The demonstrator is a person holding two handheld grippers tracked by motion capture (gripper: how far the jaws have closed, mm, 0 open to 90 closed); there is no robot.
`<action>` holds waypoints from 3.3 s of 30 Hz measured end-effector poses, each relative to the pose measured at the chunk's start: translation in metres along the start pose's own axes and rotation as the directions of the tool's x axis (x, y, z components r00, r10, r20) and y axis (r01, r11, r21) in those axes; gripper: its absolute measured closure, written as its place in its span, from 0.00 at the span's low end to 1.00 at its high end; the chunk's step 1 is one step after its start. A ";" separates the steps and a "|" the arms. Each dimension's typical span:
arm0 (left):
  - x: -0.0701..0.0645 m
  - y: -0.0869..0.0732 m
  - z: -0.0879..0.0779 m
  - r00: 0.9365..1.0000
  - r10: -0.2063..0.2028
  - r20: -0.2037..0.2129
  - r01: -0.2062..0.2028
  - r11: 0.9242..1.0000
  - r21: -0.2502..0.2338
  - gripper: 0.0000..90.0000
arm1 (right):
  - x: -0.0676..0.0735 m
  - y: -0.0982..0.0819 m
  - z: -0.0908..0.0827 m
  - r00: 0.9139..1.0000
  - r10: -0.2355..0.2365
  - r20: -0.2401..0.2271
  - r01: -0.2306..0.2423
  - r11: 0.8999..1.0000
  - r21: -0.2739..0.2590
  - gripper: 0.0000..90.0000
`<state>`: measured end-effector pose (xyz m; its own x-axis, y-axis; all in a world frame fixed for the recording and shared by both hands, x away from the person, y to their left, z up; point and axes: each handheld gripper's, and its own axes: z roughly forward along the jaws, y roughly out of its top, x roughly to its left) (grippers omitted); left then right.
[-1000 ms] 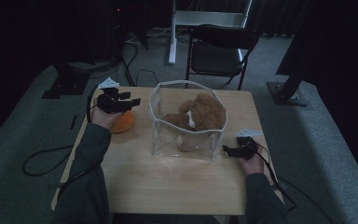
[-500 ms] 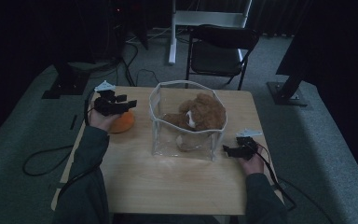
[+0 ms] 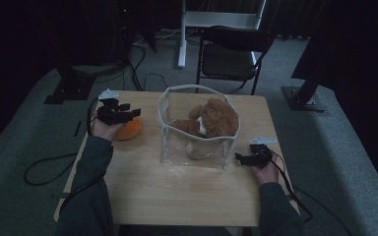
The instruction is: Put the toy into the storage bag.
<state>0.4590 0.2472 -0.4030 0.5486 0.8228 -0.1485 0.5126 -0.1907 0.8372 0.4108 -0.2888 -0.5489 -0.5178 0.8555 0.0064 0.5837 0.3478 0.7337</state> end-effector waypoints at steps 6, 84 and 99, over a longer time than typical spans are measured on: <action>0.007 -0.007 0.002 0.999 -0.021 -0.027 0.021 1.000 0.011 0.45 | 0.000 0.000 0.000 1.000 0.000 0.000 0.000 1.000 0.000 0.20; 0.033 -0.051 0.041 0.963 -0.138 -0.230 0.182 0.966 0.182 0.12 | 0.000 0.000 0.000 1.000 -0.002 -0.001 0.002 1.000 0.001 0.20; 0.020 -0.049 0.045 0.965 -0.063 -0.254 0.111 0.977 0.182 0.36 | 0.000 0.000 0.000 1.000 -0.001 -0.001 0.001 1.000 0.001 0.20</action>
<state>0.4749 0.2486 -0.4708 0.3300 0.9419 -0.0623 0.6818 -0.1921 0.7058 0.4107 -0.2888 -0.5489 -0.5191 0.8547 0.0059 0.5833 0.3493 0.7333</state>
